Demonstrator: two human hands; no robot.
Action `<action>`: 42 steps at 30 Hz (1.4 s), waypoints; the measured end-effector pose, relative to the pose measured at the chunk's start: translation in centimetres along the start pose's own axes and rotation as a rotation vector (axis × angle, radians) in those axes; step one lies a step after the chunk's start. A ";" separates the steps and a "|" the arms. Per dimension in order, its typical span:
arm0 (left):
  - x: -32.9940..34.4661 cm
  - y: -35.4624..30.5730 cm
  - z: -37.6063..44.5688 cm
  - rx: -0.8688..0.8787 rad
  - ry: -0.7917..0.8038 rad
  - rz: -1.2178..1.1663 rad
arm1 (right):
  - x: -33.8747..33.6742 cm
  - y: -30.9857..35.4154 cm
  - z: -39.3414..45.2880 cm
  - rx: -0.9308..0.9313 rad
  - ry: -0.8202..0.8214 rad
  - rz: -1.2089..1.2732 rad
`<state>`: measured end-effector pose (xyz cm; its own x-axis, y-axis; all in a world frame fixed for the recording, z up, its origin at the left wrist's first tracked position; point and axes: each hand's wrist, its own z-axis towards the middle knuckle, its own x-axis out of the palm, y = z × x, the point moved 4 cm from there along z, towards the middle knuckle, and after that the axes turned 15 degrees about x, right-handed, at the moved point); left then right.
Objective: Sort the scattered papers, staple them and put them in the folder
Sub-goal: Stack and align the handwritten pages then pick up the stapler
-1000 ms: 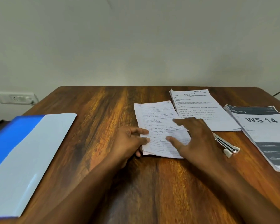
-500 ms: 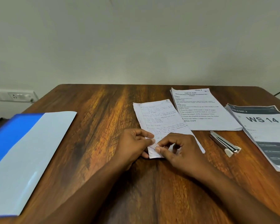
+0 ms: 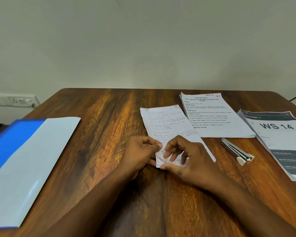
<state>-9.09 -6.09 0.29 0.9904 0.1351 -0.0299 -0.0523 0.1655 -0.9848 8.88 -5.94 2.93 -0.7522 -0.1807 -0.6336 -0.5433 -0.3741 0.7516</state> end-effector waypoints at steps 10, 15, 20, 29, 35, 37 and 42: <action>0.0 -0.2 -0.2 0.003 0.019 0.009 | -0.2 -0.1 0.0 0.003 0.017 0.036; 0.0 -0.3 -0.2 -0.002 0.032 0.020 | -0.8 -0.3 0.2 0.061 0.077 0.078; 0.0 -0.5 -0.2 -0.004 0.030 0.033 | -0.9 -0.8 0.4 0.074 0.085 0.100; 0.0 -0.5 -0.2 -0.027 0.047 0.006 | -1.0 -1.0 0.6 0.076 0.053 0.124; -0.4 -0.5 0.3 -0.078 0.058 0.007 | -0.7 -1.4 0.9 0.111 0.039 0.192; -0.4 -0.7 0.3 -0.069 0.084 0.023 | -0.6 -1.5 0.9 0.124 0.032 0.223; -0.6 -0.6 0.2 -0.055 0.111 0.079 | -0.7 -1.2 0.6 0.158 0.038 0.259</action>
<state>-9.67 -6.09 0.98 0.9917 0.0365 -0.1236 -0.1268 0.1041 -0.9864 9.81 -4.84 2.58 -0.8606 -0.2862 -0.4212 -0.3887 -0.1652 0.9065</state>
